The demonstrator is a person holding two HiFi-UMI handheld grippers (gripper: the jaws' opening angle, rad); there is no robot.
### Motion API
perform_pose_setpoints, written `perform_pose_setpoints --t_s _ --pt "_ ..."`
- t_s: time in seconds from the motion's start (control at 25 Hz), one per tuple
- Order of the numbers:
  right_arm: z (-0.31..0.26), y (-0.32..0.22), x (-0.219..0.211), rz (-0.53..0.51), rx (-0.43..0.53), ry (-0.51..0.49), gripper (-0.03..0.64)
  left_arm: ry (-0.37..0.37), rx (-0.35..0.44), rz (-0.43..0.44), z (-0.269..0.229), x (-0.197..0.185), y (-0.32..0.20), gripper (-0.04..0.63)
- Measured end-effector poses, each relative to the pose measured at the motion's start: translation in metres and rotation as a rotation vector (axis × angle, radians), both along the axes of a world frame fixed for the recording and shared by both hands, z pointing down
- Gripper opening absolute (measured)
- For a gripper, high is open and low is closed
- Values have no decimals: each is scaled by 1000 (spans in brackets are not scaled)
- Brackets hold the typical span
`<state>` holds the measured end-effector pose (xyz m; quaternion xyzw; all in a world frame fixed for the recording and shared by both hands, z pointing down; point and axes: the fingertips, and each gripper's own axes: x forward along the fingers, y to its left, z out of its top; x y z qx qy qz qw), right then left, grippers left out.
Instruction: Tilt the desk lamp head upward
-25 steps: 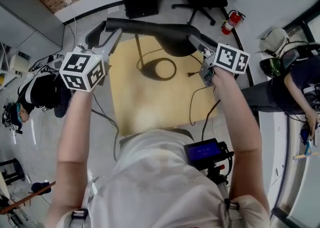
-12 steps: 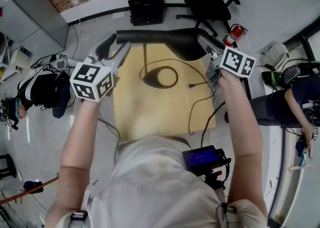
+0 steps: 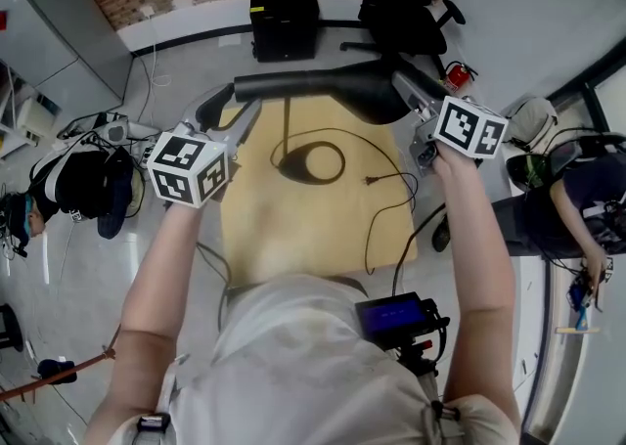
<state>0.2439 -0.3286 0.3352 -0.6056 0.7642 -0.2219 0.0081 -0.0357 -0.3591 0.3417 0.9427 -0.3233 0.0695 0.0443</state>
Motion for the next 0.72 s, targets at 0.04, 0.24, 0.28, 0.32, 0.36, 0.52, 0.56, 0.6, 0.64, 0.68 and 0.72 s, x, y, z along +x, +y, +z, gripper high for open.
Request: perform_pose_setpoints --t_s 0.04,0.24,0.28,0.32,0.36,0.52,0.56,0.6,0.64,0.68,0.72 --pt "-4 0 0 0 4 15 259 3 -6 1 2 0 0 182" --pt "-24 0 -3 0 27 107 259 12 -35 7 11 0 0 178" --pt "-28 -1 -3 -1 32 127 259 14 -41 8 13 1 -1 178" --pt "-32 -2 -3 -3 39 147 261 17 -45 8 15 2 -2 178" --pt "-36 -3 -4 -6 47 163 259 20 -50 7 17 3 -3 178" --pt "-49 -5 -7 -8 67 213 259 30 -64 4 21 5 -3 178" --pt "-53 -5 -8 -8 72 223 258 30 -67 5 22 5 -3 178" --pt "-56 -5 -9 -9 76 234 258 30 -70 5 22 5 -3 178" --pt "-59 -5 -11 -10 79 243 258 31 -73 6 23 5 -3 178" --pt "-61 -6 -12 -11 83 251 258 32 -75 6 24 4 -4 178" --pt "-63 -7 -13 -13 86 258 258 33 -77 5 25 4 -4 176"
